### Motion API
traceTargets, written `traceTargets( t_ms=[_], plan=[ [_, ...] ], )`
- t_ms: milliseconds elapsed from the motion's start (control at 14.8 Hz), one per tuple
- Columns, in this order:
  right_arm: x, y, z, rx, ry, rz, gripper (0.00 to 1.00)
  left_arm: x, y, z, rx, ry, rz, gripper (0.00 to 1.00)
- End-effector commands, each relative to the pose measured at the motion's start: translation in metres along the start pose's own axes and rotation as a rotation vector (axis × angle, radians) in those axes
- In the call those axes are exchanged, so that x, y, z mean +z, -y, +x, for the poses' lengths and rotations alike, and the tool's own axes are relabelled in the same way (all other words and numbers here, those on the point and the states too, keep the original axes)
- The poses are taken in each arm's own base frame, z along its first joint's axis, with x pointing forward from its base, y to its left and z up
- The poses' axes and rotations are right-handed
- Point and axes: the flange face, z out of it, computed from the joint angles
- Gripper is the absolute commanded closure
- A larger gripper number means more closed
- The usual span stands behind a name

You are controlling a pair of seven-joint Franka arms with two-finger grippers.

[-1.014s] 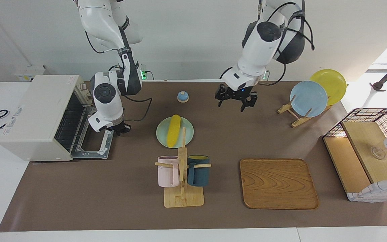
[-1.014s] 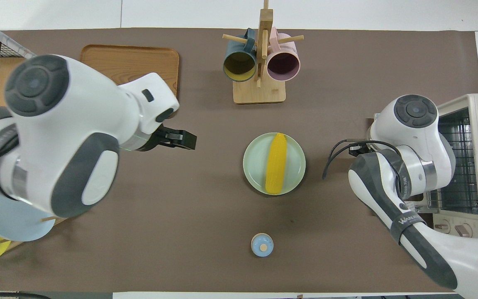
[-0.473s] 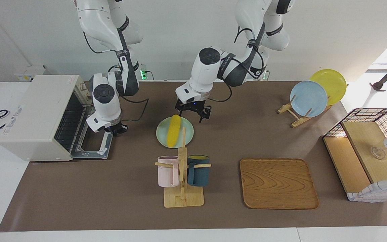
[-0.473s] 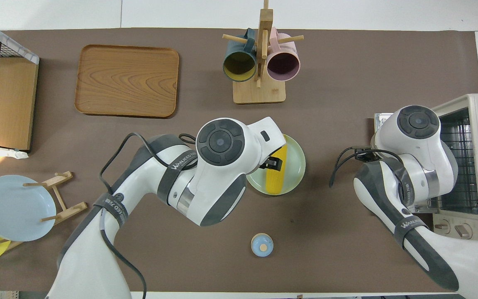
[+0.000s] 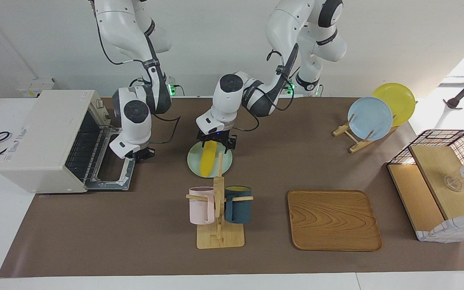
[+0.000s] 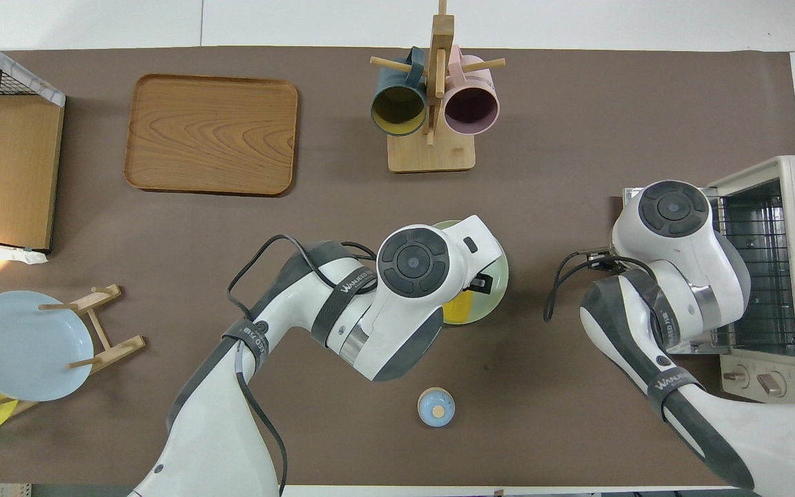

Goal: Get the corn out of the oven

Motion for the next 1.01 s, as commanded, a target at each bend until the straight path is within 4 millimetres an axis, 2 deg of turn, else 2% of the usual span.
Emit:
traceTargets(
  t_ms=[0,135,270,406,744,879,947],
  plan=[
    [-0.044,-0.054,0.008,-0.039,0.02,-0.081,1.0,0.002,-0.004,0.004,-0.03,-0.02,-0.014,0.0],
    [-0.067,-0.068,0.003,-0.061,0.027,-0.075,1.0,0.009,-0.004,0.004,-0.03,-0.017,-0.011,0.0],
    [-0.079,-0.088,-0.005,-0.069,0.029,-0.05,1.0,0.014,-0.012,-0.003,-0.016,-0.01,-0.01,0.0],
    [-0.083,-0.105,-0.013,-0.067,0.051,-0.026,1.0,0.023,-0.011,-0.003,-0.021,-0.017,-0.011,0.0],
    [-0.079,-0.156,-0.027,-0.099,0.078,0.059,1.0,0.027,-0.017,-0.008,-0.018,-0.018,-0.012,0.0],
    [-0.082,-0.164,-0.03,-0.1,0.076,0.063,1.0,0.028,-0.017,-0.009,-0.02,-0.017,-0.009,0.0],
    [-0.083,-0.167,-0.034,-0.097,0.089,0.064,1.0,0.031,-0.027,-0.017,-0.014,-0.011,-0.005,0.02]
  ],
)
